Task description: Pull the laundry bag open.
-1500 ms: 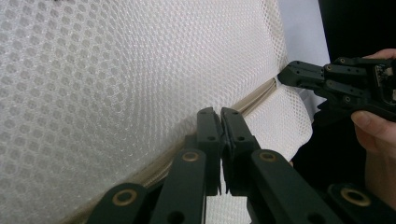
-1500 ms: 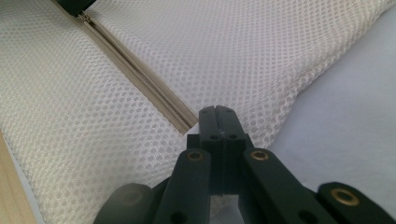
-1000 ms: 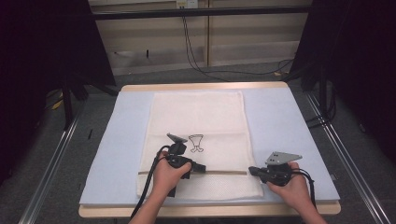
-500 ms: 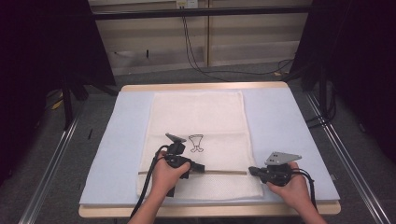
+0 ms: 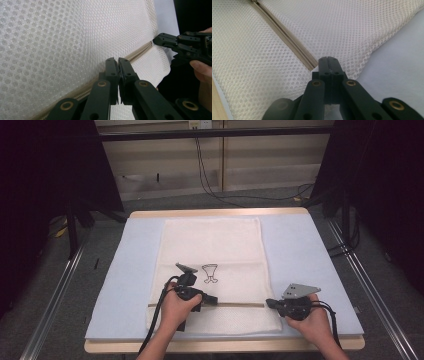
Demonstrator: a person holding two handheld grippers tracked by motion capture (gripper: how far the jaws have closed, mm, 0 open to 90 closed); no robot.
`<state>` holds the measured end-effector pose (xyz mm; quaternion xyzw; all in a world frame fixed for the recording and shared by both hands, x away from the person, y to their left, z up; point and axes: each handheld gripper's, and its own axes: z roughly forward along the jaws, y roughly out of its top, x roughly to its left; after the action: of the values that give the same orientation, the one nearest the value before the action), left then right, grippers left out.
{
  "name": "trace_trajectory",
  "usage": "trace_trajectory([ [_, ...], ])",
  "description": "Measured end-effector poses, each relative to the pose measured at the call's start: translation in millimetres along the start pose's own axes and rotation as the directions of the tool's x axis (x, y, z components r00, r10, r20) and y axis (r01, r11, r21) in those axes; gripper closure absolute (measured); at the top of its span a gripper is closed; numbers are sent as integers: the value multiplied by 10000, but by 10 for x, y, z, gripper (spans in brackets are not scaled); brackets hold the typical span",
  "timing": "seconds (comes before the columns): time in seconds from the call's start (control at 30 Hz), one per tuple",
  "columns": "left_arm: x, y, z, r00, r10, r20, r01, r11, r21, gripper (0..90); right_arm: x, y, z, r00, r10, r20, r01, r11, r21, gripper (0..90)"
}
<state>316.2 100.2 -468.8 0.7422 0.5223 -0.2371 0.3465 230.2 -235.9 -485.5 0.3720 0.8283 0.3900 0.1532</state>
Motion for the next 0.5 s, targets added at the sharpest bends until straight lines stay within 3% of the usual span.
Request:
trace_trajectory([
  [0.5,58,-9,-34,9997,-228,-36,228,9997,82,873,10,10,-1,10000,-46,75,46,9999,92,900],
])
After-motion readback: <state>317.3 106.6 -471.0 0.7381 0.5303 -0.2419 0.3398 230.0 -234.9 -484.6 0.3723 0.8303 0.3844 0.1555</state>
